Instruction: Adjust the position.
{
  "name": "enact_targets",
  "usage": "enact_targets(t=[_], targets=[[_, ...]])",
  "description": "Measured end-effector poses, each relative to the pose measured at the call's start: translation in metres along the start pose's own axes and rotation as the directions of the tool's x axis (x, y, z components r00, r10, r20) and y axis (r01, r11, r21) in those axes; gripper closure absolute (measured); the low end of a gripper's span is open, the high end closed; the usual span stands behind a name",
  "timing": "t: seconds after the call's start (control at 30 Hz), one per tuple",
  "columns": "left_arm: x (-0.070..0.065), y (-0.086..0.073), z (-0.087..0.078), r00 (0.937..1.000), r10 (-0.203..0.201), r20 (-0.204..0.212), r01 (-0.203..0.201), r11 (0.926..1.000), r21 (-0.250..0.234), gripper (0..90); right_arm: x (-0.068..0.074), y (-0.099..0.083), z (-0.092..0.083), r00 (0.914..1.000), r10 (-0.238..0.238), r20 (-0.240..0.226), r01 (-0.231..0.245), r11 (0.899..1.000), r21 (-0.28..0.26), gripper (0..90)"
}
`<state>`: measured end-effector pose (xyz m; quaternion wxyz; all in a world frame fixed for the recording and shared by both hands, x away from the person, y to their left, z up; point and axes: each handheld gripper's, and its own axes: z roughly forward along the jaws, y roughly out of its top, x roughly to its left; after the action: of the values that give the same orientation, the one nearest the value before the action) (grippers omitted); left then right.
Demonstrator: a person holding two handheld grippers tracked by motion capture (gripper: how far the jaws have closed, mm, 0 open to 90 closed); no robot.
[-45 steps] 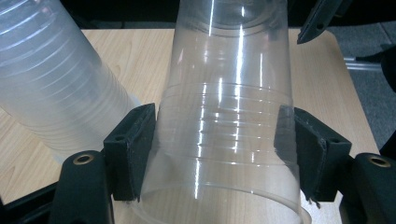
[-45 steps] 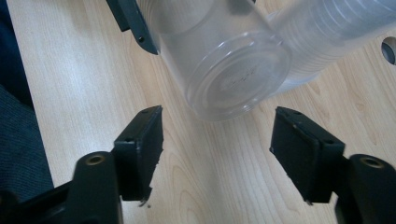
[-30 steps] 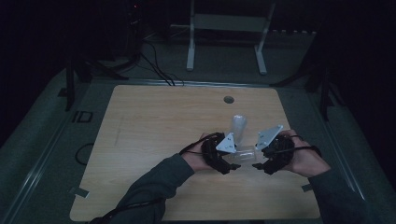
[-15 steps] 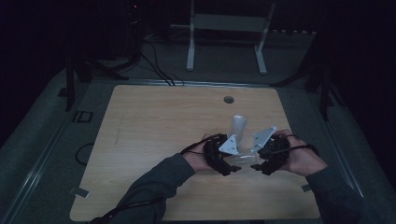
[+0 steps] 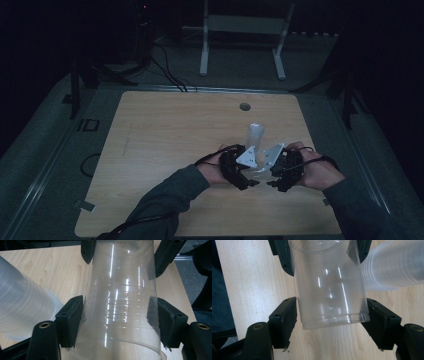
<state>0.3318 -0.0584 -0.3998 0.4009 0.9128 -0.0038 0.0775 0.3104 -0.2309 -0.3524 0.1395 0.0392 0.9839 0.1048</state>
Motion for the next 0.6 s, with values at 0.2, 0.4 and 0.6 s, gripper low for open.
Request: enact_targets(t=[0.2,0.4,0.6], targets=[[-0.0014,0.0009,0.0021,0.9999,0.006,0.013,-0.006,1.0000,0.005,30.9,0.0013,0.0006,0.0026,0.9997,-0.013,-0.019,0.013,1.000,0.016,34.4],[-0.0038,0.0029,0.0040,0.9998,-0.001,0.022,0.001,1.0000,-0.009,30.9,0.0032,0.0013,0.0052,0.9996,-0.013,-0.027,0.014,1.000,0.027,37.5],[-0.0043,0.0024,0.0037,0.9997,0.011,0.024,-0.011,0.9997,-0.021,30.1,0.0025,-0.0005,0.0056,0.9991,-0.012,-0.041,0.013,1.000,0.027,40.9]])
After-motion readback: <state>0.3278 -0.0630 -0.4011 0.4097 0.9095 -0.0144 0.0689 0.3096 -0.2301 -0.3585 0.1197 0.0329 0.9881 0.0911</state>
